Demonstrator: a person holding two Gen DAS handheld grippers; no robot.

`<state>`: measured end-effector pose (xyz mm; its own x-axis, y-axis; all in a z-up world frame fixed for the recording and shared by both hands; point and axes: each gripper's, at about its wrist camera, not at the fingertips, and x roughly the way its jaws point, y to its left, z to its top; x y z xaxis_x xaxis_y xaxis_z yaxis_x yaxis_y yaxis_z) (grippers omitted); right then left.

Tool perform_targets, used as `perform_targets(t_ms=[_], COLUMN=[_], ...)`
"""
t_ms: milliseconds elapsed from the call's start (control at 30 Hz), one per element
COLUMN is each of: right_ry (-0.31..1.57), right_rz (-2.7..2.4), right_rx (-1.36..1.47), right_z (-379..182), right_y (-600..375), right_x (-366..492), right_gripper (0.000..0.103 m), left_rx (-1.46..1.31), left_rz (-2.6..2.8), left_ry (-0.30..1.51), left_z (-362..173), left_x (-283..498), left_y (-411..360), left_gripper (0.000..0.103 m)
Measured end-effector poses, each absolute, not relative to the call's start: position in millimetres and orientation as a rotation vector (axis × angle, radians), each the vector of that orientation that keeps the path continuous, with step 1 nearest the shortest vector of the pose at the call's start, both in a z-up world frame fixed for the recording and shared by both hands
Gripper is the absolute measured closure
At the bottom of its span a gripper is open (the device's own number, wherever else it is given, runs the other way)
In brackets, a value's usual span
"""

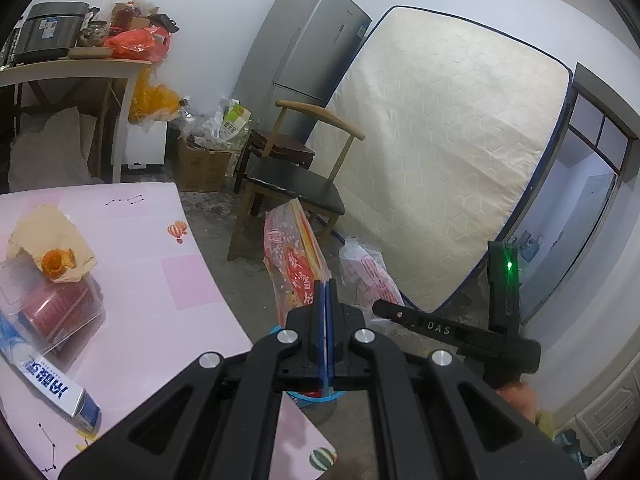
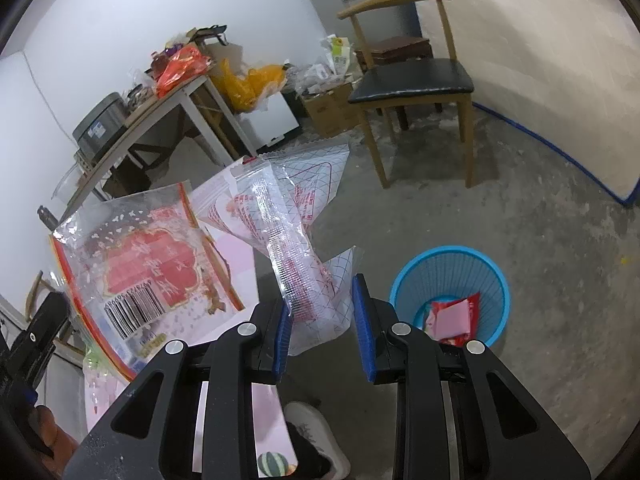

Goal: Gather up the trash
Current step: 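Lift the clear bags off the table with both tools, then carry both clear bags over the blue wastebasket and open both tools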

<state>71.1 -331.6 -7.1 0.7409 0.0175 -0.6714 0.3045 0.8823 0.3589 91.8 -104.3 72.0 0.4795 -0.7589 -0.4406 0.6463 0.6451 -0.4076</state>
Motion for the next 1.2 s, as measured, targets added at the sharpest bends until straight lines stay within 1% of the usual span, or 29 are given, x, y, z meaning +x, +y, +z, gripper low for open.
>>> perform_targets(t_ms=[233,367,500,633,800,967,1033,1067,1100,1133,1167,1200], right_ry=[0.71,0.705,0.728,0.768,0.838,0.877,0.88,0.88,0.884,0.891,0.908,0.928], right_rz=[-0.213,-0.272,-0.319,-0.349,-0.365,-0.387,-0.399,-0.397,-0.406,-0.413,-0.416,-0.421], right_rx=[0.541,0.585,0.664,0.751,0.837,0.901,0.914,0.925,0.939,0.951,0.956,0.954], right_z=[-19,-28,-51,-81,-120,-148,-157,-162,-170,-179,-190,-198], right_y=[-362,-385,-408,-428,-450,-470,-480,-483,-488,-492,-495,-499], right_x=[59,49,41,40,51,75,89,93,97,103,109,115], right_gripper=[0.076,0.076,0.076,0.076,0.076,0.076,0.073,0.068,0.064,0.062,0.055,0.054], left_rx=[-0.183,-0.212,-0.236,-0.242,-0.23,-0.136,-0.087,-0.069,-0.044,-0.026,-0.003,0.002], left_rz=[-0.902,-0.962,-1.026,-1.059,-1.047,-0.965,-0.928,-0.918,-0.898,-0.874,-0.833,-0.812], left_ry=[0.664,0.74,0.859,1.005,1.197,1.278,1.309,1.321,1.33,1.335,1.339,1.342], left_z=[78,74,60,31,-19,-60,-79,-88,-96,-101,-106,-109], left_x=[101,117,139,160,185,209,220,225,230,234,238,240], left_y=[-137,-163,-197,-238,-292,-336,-354,-361,-367,-369,-370,-369], left_gripper=[0.103,0.103,0.103,0.103,0.103,0.103,0.101,0.099,0.091,0.085,0.076,0.075])
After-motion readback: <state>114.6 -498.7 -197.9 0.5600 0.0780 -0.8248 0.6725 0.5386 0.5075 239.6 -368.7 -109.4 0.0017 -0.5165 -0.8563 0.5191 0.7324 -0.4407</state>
